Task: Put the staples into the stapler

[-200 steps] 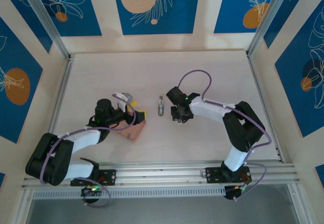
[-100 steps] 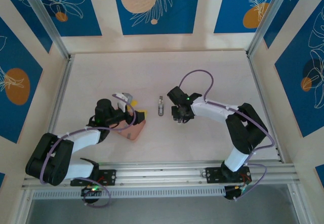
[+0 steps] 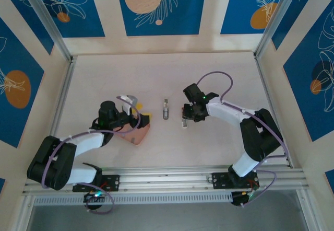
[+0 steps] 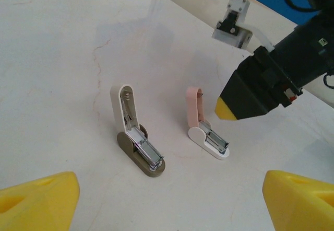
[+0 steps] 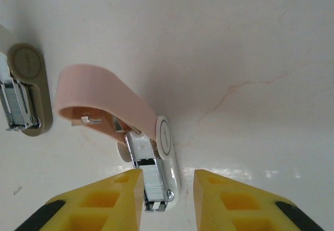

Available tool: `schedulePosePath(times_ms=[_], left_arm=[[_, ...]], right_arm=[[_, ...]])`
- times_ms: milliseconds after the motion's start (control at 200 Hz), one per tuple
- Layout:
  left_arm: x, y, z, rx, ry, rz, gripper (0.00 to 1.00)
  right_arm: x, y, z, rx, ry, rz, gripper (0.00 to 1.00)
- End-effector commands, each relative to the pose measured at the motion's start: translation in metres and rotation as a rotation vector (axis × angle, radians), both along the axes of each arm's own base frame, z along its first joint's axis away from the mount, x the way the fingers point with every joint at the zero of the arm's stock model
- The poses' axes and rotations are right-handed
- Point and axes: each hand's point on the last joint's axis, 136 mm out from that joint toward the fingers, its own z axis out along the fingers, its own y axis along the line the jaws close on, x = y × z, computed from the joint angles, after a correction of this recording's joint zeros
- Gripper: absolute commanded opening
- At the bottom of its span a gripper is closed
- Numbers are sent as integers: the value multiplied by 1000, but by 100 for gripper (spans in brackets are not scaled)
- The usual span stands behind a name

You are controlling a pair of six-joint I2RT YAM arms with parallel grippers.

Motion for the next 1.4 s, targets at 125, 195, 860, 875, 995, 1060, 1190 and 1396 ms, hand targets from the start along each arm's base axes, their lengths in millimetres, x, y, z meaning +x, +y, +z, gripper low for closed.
schedulePosePath(times_ms=[125,195,860,875,995,1060,1190,1396], left_arm=[[5,-21,14,22,54,-97,89],[4,-26,9,75,107,-122,89],[17,-144,-2,595,302,-475,86],[18,-146,-4,602,307,-479,86],[21,-164,-15,628,318,-520,85],[24,-172,-19,627,322,-537,85],[28,-182,-29,629,343,-539,85],[39,-189,-45,654,319,-514,85]], right_arm=[[-5,4,4,208,18,-53,32],[-6,0,8,274,6,-67,32],[-37,-43,18,453,18,-158,33],[-38,-44,18,451,21,-160,33],[-47,-47,17,450,31,-160,33],[-51,-47,15,456,39,-164,32],[-57,-47,12,468,44,-169,33],[-59,-47,10,473,38,-166,33]])
